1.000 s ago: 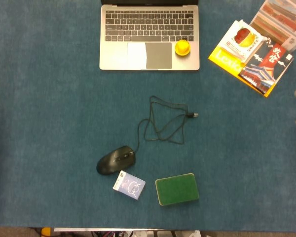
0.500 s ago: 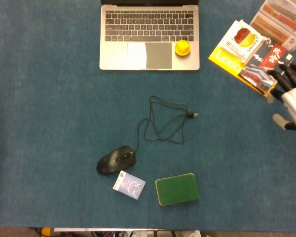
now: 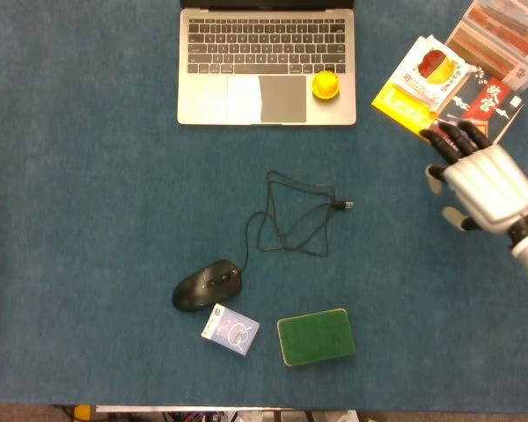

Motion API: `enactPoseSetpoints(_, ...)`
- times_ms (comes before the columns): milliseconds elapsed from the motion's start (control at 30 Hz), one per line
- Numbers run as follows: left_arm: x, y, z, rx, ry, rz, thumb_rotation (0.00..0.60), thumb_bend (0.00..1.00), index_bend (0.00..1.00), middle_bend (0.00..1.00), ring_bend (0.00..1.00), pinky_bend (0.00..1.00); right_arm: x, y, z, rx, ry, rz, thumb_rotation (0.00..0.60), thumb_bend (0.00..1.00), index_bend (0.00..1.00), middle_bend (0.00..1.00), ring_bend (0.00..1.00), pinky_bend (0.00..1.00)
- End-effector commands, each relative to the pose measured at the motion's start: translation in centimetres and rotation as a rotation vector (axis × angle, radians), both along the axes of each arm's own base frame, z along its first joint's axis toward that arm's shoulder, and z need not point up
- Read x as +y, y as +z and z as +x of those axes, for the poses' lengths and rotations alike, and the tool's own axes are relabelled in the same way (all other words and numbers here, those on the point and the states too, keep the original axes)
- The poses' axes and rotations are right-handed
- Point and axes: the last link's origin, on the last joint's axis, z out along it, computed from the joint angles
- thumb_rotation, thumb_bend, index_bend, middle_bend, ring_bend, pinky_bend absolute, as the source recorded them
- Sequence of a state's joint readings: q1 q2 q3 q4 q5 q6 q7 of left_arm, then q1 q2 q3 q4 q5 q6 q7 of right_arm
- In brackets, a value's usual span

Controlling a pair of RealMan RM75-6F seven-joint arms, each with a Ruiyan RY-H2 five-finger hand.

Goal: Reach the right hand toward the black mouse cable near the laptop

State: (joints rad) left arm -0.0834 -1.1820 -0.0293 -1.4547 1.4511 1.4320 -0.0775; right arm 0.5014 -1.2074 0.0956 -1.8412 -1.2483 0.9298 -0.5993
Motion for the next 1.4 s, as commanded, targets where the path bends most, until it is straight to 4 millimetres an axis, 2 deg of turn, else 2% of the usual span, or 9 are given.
enactPoseSetpoints(33, 0.0, 0.0, -0.1, -0.006, -0.001, 0.0, 0.6, 0.0, 0.15, 0.2, 0.2, 0.44, -0.5, -1.3, 0.8, 0.014, 0.002, 0.032, 0.6, 0.22, 0.52, 0.07, 0.0, 0.09)
enactPoseSetpoints(400, -0.2, 0.1, -0.5, -0.019, -0.003, -0.001, 0.6, 0.0, 0.15, 0.2, 0.2, 0.44, -2.1, -4.9, 2.1, 0.037, -0.005, 0.091, 0.6, 0.22, 0.53, 0.04, 0.0, 0.1)
enactPoseSetpoints(700, -0.2, 0.1, -0.7, -0.024, -0.001, -0.003, 0.6, 0.0, 0.15, 0.2, 0.2, 0.44, -2.9, -7.7, 4.0, 0.034, 0.024, 0.128, 0.6, 0.22, 0.53, 0.02, 0.0, 0.1)
enactPoseSetpoints(933, -0.4, 0.2, -1.0, -0.031, 0.007, 0.0, 0.6, 0.0, 0.15, 0.2, 0.2, 0.44, -3.3, -9.2, 5.3, 0.058, 0.033, 0.131, 0.6, 0.22, 0.53, 0.0, 0.0, 0.0)
enactPoseSetpoints(1400, -0.7, 0.3, -1.6, -0.05, 0.006, -0.002, 0.6, 0.0, 0.15, 0.2, 0.2, 0.44, -3.3, -11.6, 6.6, 0.077, -0.036, 0.102, 0.6, 0.22, 0.53, 0.0, 0.0, 0.0)
